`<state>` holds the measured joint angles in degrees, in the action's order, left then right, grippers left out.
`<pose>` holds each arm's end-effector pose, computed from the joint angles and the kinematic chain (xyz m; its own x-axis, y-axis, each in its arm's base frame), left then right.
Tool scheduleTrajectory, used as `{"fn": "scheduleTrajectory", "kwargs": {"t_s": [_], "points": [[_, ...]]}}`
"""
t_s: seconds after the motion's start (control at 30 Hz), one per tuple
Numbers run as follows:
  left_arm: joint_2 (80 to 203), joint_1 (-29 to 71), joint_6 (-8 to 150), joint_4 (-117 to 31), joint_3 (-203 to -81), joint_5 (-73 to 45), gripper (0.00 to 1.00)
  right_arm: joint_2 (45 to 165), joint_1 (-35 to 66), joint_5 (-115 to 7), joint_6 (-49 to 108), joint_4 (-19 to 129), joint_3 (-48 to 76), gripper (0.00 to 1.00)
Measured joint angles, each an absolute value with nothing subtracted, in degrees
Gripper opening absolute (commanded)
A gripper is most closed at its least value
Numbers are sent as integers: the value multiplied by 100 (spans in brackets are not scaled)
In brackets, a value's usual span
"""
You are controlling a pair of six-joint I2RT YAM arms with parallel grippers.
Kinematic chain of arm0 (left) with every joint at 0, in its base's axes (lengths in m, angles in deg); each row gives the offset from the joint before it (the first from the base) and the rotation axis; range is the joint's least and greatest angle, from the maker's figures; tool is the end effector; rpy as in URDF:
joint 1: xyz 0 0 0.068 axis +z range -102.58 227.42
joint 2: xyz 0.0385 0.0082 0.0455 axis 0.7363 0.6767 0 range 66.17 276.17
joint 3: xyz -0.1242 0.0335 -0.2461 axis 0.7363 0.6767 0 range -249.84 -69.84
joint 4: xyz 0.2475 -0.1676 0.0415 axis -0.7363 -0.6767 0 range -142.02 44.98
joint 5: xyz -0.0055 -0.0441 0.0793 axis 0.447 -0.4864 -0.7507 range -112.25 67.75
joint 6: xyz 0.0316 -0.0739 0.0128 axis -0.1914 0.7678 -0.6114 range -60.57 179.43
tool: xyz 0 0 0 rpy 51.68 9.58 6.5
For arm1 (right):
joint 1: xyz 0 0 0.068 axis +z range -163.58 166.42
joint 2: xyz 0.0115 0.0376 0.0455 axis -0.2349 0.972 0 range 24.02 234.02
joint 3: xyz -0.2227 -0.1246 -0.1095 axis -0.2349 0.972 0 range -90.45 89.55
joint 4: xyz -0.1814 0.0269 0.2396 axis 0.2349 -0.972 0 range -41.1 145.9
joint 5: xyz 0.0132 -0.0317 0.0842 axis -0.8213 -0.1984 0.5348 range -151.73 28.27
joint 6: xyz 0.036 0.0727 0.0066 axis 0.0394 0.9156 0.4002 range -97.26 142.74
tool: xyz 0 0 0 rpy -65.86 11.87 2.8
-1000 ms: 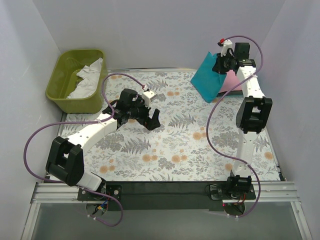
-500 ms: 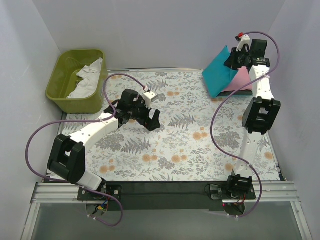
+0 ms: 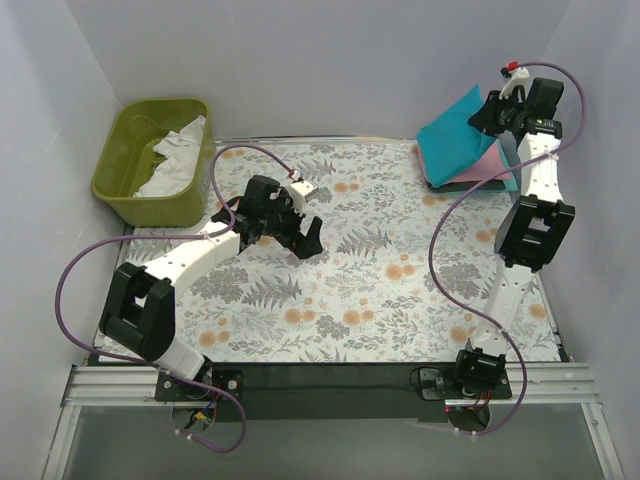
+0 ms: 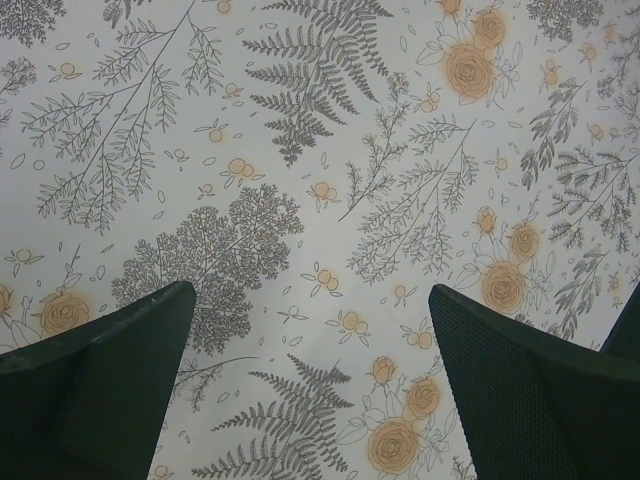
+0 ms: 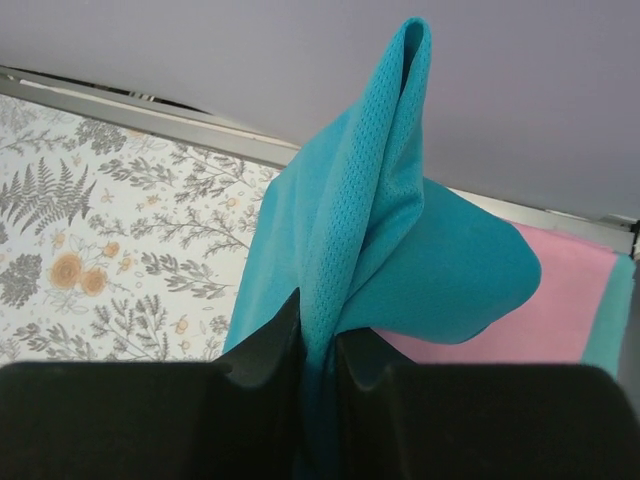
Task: Fold and stack the t-shirts
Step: Neatly place the folded tshirt to the corner
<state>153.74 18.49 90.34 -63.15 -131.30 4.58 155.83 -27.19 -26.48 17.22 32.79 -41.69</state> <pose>0.3273 -0.2172 0.2141 -0.8910 -0.0314 -0.4529 0.2994 0.7093 -0.6382 0.6007 -0.1035 0.3183 -0.3577 0.0057 -0.9338 -0.3576 0.9229 0.1427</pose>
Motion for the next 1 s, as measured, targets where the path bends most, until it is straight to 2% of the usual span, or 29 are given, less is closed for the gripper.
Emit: {"fn": "scheduleTrajectory", "kwargs": {"t_s": [0.47, 0.87, 1.0], "points": [[15602, 1849, 9006, -6492, -13287, 482, 98, 16138, -2962, -2648, 1543, 3771, -4069, 21], [15728, 1849, 8984, -6520, -13359, 484, 98, 16324, -3101, -3276, 1571, 4210, -3752, 20], [15755, 1849, 8969, -6523, -13359, 484, 98, 16326, -3178, -3514, 1595, 4359, -3531, 33]]}}
